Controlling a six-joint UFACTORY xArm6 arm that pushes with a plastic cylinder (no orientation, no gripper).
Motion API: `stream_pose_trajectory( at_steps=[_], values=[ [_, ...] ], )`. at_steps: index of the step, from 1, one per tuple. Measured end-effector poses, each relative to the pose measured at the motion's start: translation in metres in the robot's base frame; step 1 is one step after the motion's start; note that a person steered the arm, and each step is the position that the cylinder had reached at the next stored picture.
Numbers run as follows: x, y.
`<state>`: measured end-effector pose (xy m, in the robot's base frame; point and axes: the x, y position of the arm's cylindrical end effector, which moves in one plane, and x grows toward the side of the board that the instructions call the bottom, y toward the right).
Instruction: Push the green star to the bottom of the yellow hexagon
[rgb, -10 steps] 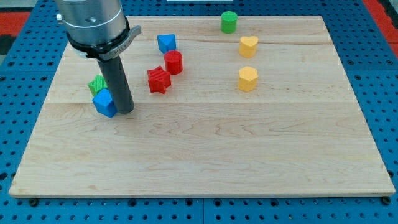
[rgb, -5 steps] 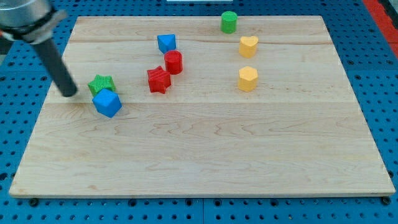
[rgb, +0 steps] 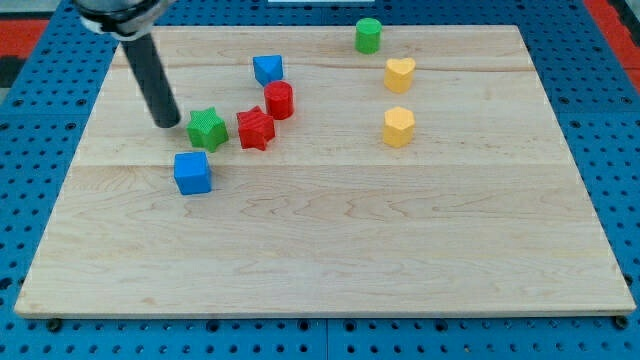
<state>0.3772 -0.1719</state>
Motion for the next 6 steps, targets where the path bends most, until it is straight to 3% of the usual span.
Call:
stream_pose_trajectory(
  at_steps=[3,4,5,6],
  values=[
    [0.050,0.053],
    [0.022,0.002],
    [0.012,0.037],
    [0.048,0.080]
  ],
)
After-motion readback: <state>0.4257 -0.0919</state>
